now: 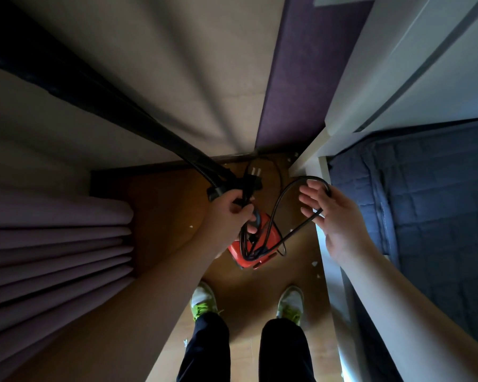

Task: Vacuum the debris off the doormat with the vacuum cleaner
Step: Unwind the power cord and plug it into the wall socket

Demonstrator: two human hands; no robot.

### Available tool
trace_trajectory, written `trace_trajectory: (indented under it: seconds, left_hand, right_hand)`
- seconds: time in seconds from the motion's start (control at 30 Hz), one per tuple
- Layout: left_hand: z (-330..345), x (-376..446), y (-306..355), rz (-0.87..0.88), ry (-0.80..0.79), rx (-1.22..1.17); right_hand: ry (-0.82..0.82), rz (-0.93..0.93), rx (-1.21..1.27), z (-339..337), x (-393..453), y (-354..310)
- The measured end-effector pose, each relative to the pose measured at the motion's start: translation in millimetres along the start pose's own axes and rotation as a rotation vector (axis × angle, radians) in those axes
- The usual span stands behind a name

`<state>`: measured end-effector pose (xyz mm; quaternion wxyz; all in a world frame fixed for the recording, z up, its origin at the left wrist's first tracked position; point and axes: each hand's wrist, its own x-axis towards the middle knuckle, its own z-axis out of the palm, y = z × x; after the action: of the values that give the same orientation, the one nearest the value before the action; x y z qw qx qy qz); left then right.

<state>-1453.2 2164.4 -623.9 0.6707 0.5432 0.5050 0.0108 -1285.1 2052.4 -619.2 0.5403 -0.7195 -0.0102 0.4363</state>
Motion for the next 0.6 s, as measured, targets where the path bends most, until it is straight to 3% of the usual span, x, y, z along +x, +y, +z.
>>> trace_trajectory:
  seconds: [0.23, 0.4, 0.6]
  left_hand:
    - [-6.8, -3.4, 2.5, -0.058, 0.05, -0.076]
    - [-11.2, 2.8, 6.6, -0.164, 0.112, -0.338]
    - [-24.9, 0.6, 24.4, -0.231, 0.103, -0.704]
  right_hand:
    - [0.074, 0.004, -0.04, -7.8, -4.2, 1.3]
    - [0.126, 0.024, -0.02, -16.4, -0.1, 6.9]
    - [0.188, 0.059, -0.374, -31.1, 8.7, 32.4]
